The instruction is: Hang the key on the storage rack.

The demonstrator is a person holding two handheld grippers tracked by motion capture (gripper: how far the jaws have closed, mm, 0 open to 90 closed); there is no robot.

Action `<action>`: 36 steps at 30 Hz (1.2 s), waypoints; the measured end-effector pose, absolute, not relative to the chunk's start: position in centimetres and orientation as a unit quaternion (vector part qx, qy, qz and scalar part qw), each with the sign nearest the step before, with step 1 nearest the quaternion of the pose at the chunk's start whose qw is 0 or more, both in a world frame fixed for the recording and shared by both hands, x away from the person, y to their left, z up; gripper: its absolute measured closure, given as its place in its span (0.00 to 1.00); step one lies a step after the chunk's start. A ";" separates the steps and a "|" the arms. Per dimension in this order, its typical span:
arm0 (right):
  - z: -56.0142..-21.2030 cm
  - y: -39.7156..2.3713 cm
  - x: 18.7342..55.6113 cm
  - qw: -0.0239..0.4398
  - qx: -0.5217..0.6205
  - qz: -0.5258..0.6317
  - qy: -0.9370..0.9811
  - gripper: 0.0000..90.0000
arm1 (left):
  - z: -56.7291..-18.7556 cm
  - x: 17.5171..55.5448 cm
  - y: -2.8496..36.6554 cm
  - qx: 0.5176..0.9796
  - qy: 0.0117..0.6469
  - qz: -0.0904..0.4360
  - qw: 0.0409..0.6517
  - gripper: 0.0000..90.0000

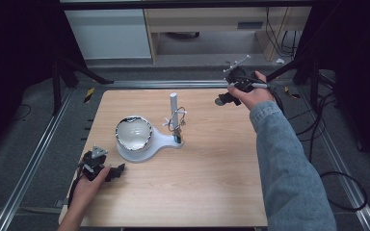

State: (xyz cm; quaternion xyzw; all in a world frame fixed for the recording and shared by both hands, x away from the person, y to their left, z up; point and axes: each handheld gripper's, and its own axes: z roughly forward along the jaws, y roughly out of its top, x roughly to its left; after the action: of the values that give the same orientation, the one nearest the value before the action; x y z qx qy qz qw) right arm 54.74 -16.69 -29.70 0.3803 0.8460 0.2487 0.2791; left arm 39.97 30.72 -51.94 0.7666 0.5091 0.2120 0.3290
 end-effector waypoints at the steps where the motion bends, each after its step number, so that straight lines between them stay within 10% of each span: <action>1: -29.9 -17.0 54.7 0.281 0.384 0.251 0.843 0.10 | -51.9 40.0 30.7 0.767 0.509 0.212 0.329 0.00; 36: -42.6 -25.6 52.4 0.267 0.490 0.270 0.784 0.12 | -51.9 39.9 30.7 0.767 0.509 0.212 0.328 0.00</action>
State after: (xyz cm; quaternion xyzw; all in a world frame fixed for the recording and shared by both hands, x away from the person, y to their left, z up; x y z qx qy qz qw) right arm 52.40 -25.60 -42.64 0.4904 0.7844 0.2700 0.2670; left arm 39.94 30.72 -51.93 0.7672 0.5087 0.2119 0.3282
